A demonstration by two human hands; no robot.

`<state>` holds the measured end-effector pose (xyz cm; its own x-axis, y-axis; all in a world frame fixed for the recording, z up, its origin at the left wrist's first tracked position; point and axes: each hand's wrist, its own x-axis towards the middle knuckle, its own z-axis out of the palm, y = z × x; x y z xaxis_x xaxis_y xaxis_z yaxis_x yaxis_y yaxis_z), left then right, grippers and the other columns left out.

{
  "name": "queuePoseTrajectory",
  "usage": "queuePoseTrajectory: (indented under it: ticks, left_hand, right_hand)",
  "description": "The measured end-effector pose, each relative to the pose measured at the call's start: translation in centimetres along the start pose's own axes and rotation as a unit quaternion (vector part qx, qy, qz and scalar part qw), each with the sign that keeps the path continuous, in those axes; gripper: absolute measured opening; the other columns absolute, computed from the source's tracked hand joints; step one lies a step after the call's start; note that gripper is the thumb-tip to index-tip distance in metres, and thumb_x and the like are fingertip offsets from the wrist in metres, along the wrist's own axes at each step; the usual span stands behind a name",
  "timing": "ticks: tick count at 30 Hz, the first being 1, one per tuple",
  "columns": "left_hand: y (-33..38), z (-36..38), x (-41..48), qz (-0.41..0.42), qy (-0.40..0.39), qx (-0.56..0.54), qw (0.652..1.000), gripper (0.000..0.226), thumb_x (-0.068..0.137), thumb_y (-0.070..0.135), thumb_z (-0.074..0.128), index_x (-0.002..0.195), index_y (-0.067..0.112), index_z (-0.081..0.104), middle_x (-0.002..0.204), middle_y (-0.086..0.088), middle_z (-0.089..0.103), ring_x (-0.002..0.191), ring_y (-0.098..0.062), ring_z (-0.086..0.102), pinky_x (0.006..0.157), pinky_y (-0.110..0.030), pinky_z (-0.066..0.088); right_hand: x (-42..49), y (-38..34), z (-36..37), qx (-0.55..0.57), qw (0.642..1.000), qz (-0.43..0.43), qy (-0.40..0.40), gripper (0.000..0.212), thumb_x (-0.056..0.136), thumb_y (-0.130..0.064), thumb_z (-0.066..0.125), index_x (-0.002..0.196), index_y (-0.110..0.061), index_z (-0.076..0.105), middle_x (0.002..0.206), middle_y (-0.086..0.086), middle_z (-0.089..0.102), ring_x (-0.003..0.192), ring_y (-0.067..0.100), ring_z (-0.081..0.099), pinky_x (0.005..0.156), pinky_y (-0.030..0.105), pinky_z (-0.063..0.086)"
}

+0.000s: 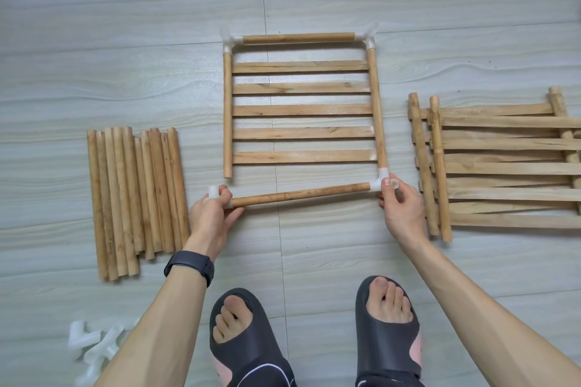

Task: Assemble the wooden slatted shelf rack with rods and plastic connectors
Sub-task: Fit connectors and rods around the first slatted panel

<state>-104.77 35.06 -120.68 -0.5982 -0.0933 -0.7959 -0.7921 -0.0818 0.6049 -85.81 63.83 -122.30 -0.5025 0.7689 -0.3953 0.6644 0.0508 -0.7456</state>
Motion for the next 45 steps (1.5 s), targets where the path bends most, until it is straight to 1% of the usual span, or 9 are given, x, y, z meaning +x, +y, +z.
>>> queuePoseTrajectory:
  ticks: [13,15,20,25,28,32,37,40,45]
  left_hand:
    - [-0.5,1.3,-0.5,0.047,-0.026,0.148,0.987,0.006,0.096,0.017,0.064,0.098,0.012,0.062,0.082,-0.005,0.066,0.074,-0.021,0.073,0.065,-0.03,0.061]
    - [-0.1,1.4,-0.8,0.054,-0.036,0.207,0.976,0.01,0.095,0.022,0.065,0.094,0.012,0.063,0.079,-0.006,0.068,0.067,-0.022,0.071,0.065,-0.034,0.062]
    - [-1.2,1.8,-2.9,0.042,-0.081,0.291,0.952,0.021,0.093,0.033,0.061,0.082,0.015,0.057,0.069,-0.004,0.058,0.055,-0.02,0.053,0.053,-0.033,0.05]
    - [-0.7,1.5,-2.9,-0.065,-0.131,0.137,0.98,0.048,0.1,0.058,0.047,0.102,0.014,0.066,0.09,-0.007,0.074,0.084,-0.025,0.071,0.075,-0.044,0.059]
    - [-0.2,1.3,-2.3,-0.089,-0.115,0.04,0.989,0.046,0.108,0.045,0.035,0.121,0.011,0.065,0.105,-0.003,0.078,0.112,-0.022,0.066,0.084,-0.045,0.057]
    - [0.6,1.0,-1.6,-0.129,-0.139,-0.002,0.982,0.032,0.107,0.032,0.042,0.126,0.014,0.061,0.113,0.002,0.076,0.116,-0.02,0.064,0.085,-0.04,0.055]
    - [0.5,0.7,-0.6,-0.159,-0.163,-0.017,0.974,0.029,0.102,0.035,0.051,0.121,0.02,0.067,0.117,0.006,0.074,0.113,-0.02,0.067,0.095,-0.04,0.052]
    - [0.2,0.7,-0.5,-0.16,-0.161,-0.013,0.974,0.03,0.099,0.037,0.055,0.12,0.022,0.07,0.116,0.006,0.075,0.112,-0.021,0.068,0.096,-0.04,0.052]
    - [0.3,1.2,-1.0,-0.164,-0.141,-0.01,0.976,0.03,0.098,0.04,0.057,0.117,0.021,0.072,0.112,0.004,0.076,0.105,-0.021,0.071,0.087,-0.036,0.054]
  right_hand:
    - [0.8,-0.2,-0.6,-0.011,1.0,0.004,-0.007,0.034,0.1,-0.052,0.049,0.089,-0.028,0.069,0.107,0.002,0.069,0.107,0.027,0.066,0.099,0.055,0.05]
    - [1.1,-0.4,-0.9,-0.028,0.999,0.015,-0.016,0.027,0.099,-0.055,0.048,0.1,-0.041,0.071,0.118,-0.001,0.068,0.113,0.025,0.065,0.104,0.052,0.049]
    - [2.6,-0.4,-2.3,-0.049,0.997,0.05,-0.026,0.045,0.099,-0.053,0.048,0.131,-0.028,0.066,0.135,0.004,0.063,0.122,0.028,0.062,0.109,0.052,0.046]
    - [3.6,-0.9,-2.3,-0.092,0.994,0.046,-0.027,0.052,0.098,-0.054,0.042,0.135,-0.023,0.063,0.134,0.007,0.064,0.124,0.031,0.06,0.108,0.054,0.046]
    - [3.5,-1.0,-1.9,-0.113,0.993,0.037,-0.017,0.053,0.1,-0.055,0.039,0.135,-0.022,0.061,0.135,0.007,0.063,0.124,0.031,0.059,0.106,0.055,0.046]
    - [3.4,-1.4,-1.8,-0.139,0.99,0.029,-0.02,0.056,0.1,-0.055,0.035,0.135,-0.019,0.061,0.136,0.011,0.061,0.126,0.033,0.056,0.108,0.052,0.044]
    - [0.6,-4.2,-0.1,-0.351,0.924,-0.145,0.036,0.06,0.097,-0.042,0.045,0.147,-0.009,0.038,0.15,0.02,0.036,0.136,0.04,0.032,0.11,0.056,0.032]
    - [-1.4,-6.6,3.6,-0.38,0.873,-0.295,-0.076,0.061,0.096,-0.038,0.057,0.147,-0.009,0.043,0.15,0.014,0.042,0.139,0.033,0.035,0.112,0.054,0.037]
    - [-1.4,-11.8,11.4,-0.386,0.834,-0.328,-0.216,0.053,0.102,-0.039,0.044,0.152,-0.021,0.04,0.157,0.002,0.039,0.145,0.026,0.028,0.117,0.045,0.025]
